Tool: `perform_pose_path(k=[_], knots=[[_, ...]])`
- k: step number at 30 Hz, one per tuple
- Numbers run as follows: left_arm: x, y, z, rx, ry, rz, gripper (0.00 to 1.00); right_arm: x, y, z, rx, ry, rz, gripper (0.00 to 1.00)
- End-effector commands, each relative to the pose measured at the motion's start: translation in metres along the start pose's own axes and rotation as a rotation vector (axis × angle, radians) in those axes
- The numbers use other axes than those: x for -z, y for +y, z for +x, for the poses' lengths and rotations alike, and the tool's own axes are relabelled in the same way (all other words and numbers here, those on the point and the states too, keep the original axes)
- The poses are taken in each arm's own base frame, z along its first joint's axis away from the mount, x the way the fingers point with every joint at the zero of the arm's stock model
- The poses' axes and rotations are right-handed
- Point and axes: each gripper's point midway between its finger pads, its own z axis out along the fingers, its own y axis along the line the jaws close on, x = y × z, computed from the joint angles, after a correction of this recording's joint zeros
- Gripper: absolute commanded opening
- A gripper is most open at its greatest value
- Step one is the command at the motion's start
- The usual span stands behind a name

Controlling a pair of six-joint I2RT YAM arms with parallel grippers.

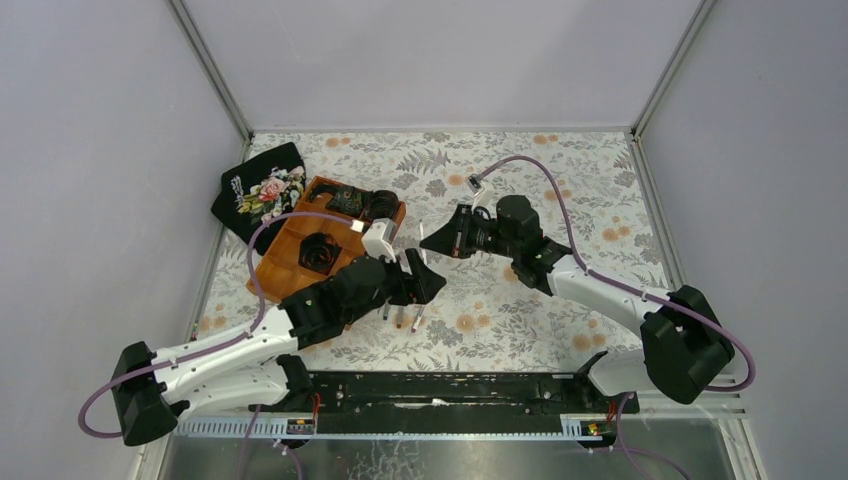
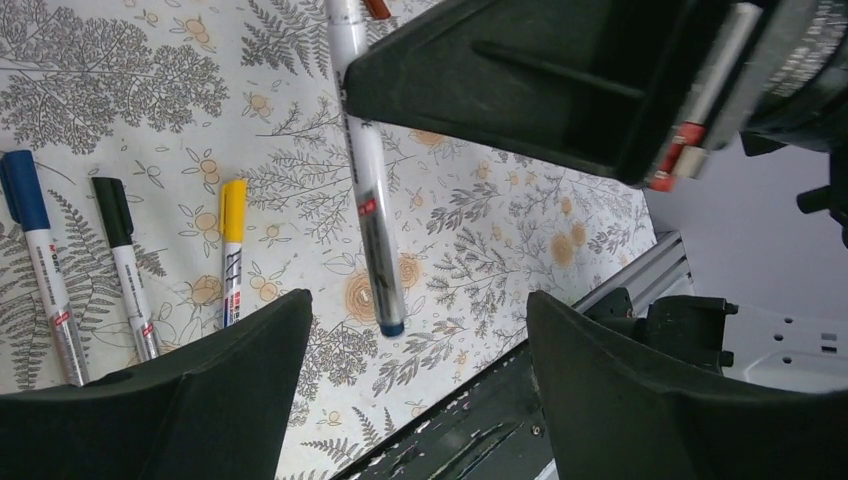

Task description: Insert the pens into the pen caps

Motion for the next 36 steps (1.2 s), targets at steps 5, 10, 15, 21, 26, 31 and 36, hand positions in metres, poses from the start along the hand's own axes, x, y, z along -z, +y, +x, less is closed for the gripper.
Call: perform_pose_path(k=[5,10,15,21,26,31,36], knots=[[-0.010,-0.007,-0.017,0.042,-0.071,-0.015,0.63,0.012,0.065,-0.015,-0.035,-0.051,-0.224,0.00],[-0.010,-0.008,-0.028,0.051,-0.113,-0.022,0.46,0.015,0.066,-0.008,-0.041,-0.032,-0.231,0.00],[-0.010,-0.008,-0.035,0.061,-0.137,-0.015,0.45,0.017,0.061,-0.002,-0.040,-0.019,-0.213,0.00],[-0.016,-0.010,-0.038,0.083,-0.126,0.021,0.34,0.017,0.060,0.003,-0.038,0.000,-0.216,0.00],[-0.018,-0.007,-0.040,0.089,-0.126,0.013,0.00,0.015,0.055,0.004,-0.018,0.011,-0.189,0.00],[-0.015,0.011,-0.036,0.088,-0.125,-0.034,0.00,0.011,0.005,0.005,0.142,0.080,0.082,0.36],[-0.006,0.042,-0.035,0.091,-0.120,-0.104,0.00,0.033,-0.085,-0.017,0.251,0.136,0.506,0.55]])
